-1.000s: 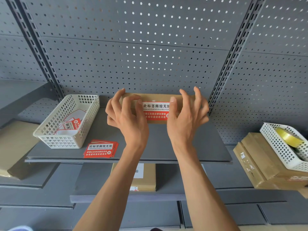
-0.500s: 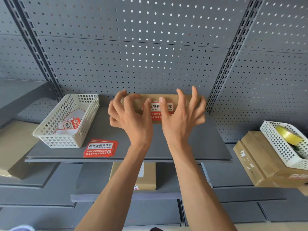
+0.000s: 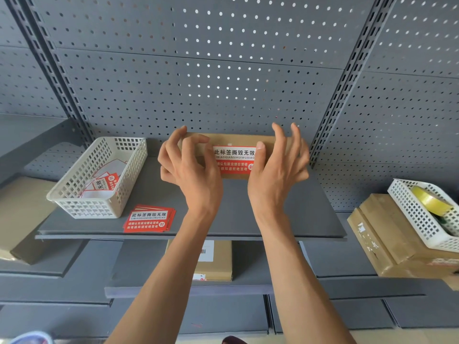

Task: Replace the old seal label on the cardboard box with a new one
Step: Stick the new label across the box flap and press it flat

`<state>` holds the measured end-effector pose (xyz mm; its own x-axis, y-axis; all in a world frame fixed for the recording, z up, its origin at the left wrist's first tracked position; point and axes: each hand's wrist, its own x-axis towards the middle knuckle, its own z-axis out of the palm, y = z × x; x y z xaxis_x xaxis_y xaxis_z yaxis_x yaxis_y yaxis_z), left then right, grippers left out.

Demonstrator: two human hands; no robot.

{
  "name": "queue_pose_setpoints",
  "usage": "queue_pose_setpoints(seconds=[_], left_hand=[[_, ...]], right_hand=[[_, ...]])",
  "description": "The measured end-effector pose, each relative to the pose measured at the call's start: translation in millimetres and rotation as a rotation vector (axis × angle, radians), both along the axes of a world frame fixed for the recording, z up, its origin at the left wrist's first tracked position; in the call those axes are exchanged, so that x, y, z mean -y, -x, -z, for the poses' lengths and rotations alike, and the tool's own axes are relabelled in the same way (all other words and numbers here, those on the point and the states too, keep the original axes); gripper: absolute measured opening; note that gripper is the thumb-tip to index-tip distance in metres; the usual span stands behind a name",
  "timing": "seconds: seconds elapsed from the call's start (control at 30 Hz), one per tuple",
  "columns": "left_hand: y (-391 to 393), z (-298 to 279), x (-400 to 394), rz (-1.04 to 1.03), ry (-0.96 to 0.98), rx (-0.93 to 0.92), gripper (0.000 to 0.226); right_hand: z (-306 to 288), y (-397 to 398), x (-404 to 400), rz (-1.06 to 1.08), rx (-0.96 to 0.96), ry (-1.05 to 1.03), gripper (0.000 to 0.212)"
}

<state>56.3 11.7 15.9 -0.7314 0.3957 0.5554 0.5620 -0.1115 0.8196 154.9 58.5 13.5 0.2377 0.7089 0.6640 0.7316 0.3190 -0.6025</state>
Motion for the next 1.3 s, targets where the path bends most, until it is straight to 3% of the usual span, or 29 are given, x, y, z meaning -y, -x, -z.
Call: queue_pose_setpoints(seconds=[0.33, 0.6, 0.83, 1.0, 1.3], left_hand=[[17, -1, 10, 0.153, 0.041, -0.165, 0.015], [34, 2, 20, 0.298, -0.033, -0.271, 0.037], [17, -3, 17, 0.224, 0.069, -0.274, 0.047], [20, -1, 15, 0.216, 0.072, -0.299, 0.048], [26, 0, 16, 0.248, -0.009, -0.264, 0.04]], right_hand=[[-5, -21, 6, -0.185, 0.103, -0.025, 0.059], [-16, -58, 2, -0.442, 0.256, 0.073, 0.072], [-28, -33, 13, -0.339, 0.261, 0.158, 0.1], [-28, -37, 9, -0.339, 0.258, 0.161, 0.092], [-35, -55, 5, -0.484, 0.046, 0.225, 0.073]])
